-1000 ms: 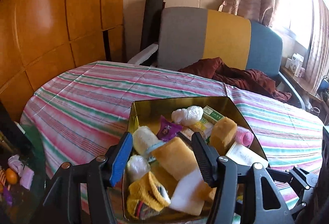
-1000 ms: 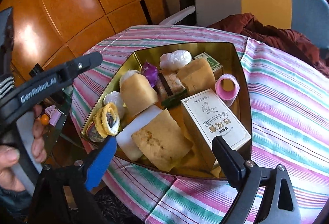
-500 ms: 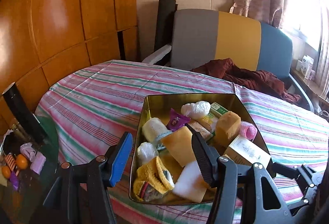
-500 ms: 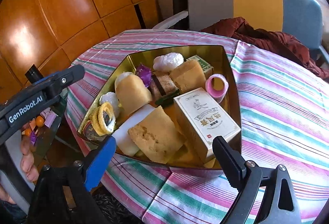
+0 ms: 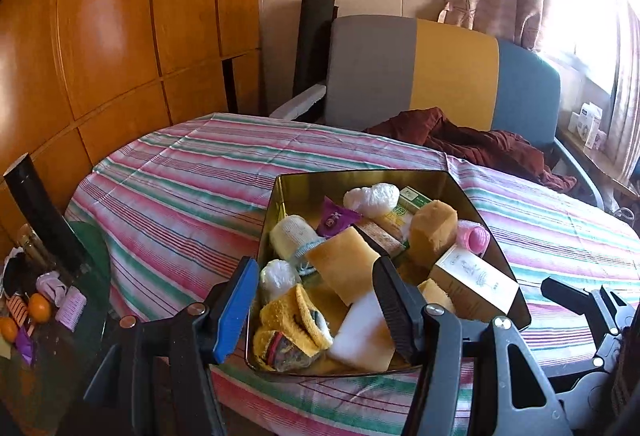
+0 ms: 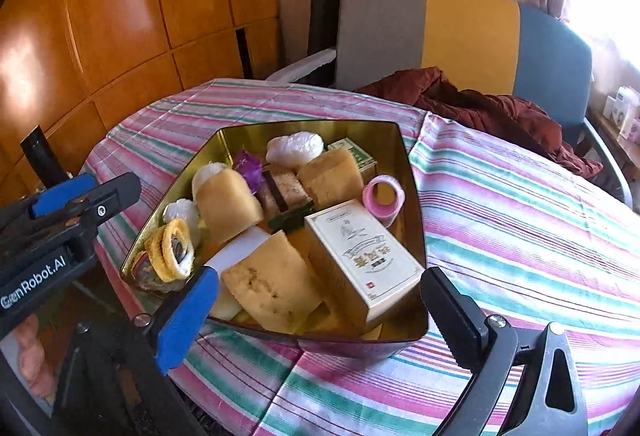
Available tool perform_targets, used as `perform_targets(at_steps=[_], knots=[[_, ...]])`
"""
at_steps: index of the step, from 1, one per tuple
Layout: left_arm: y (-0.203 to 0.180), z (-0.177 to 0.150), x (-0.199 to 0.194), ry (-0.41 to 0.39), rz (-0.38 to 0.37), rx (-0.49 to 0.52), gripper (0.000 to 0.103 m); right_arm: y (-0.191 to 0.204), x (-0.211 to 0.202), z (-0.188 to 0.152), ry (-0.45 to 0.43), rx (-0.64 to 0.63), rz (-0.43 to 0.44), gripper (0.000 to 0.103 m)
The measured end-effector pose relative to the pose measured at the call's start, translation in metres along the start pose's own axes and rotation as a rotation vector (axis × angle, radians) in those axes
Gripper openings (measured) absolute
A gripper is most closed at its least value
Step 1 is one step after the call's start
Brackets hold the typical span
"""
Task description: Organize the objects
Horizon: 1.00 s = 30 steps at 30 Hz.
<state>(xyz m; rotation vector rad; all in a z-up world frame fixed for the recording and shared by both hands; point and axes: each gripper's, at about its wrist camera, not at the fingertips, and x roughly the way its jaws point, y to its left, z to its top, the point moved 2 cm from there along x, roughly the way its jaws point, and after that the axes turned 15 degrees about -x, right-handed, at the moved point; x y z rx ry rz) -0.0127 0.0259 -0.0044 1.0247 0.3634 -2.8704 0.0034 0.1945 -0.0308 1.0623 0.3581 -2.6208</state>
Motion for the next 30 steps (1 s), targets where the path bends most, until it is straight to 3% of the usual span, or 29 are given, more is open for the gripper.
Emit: perform_targets(at_steps=[19,30], knots=[[0.007,-0.001,0.005,0.038,-0.029,-0.011,0.06,0.014,0.015,0.0,0.037,-0.03,0.022,0.101],[0.011,0.003,0.002,-0.003,-0.03,-0.021,0.06,0.015,0.018,0.0,0.043,-0.026,0.018,0.101]])
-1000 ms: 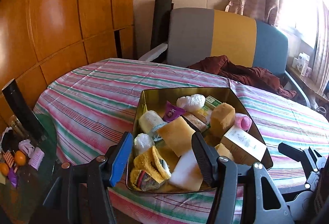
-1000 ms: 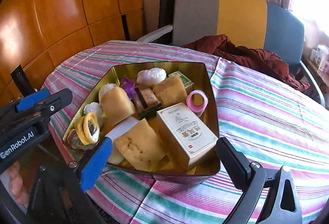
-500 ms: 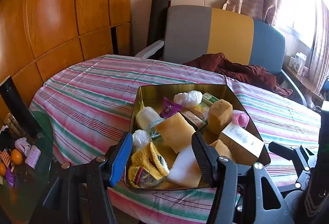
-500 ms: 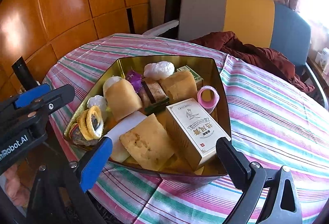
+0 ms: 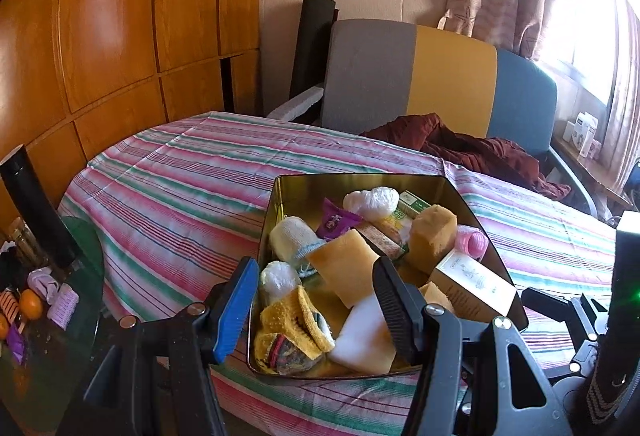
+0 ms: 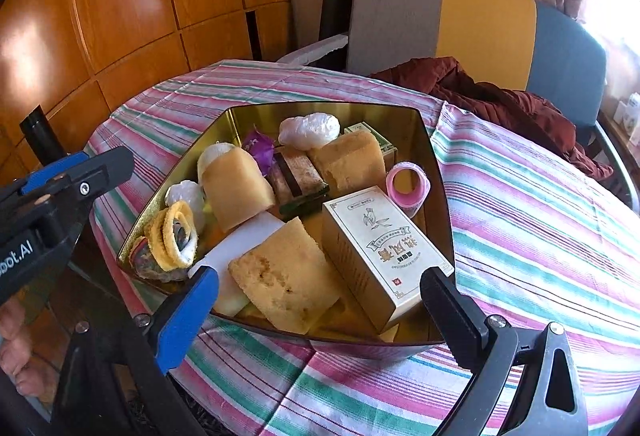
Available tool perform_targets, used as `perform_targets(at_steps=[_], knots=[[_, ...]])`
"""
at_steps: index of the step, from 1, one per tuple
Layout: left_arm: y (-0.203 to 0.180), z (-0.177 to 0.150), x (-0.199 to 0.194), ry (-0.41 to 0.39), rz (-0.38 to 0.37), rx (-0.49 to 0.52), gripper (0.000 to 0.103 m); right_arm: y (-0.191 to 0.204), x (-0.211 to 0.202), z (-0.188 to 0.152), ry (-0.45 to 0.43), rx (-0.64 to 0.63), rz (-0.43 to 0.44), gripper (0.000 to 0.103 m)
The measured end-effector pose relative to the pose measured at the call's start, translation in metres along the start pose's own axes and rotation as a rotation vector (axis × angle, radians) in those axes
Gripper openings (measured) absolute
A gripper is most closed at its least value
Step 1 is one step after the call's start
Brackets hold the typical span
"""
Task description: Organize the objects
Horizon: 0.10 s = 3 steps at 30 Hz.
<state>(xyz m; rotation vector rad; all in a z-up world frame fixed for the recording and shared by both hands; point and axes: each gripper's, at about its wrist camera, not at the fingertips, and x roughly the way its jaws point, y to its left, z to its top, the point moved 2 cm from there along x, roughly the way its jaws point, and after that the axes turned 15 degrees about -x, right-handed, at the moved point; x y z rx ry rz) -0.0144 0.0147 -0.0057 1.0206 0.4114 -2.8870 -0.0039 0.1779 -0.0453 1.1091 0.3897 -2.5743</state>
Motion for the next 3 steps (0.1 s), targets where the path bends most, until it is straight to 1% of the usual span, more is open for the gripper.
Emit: perform_targets(at_steps=[3], knots=[[0.001,-0.0001,0.0008,-0.001,0.01,0.002,0.06,-0.0016,-0.0026,0.0006,-0.013,0.007,-0.001,0.101]])
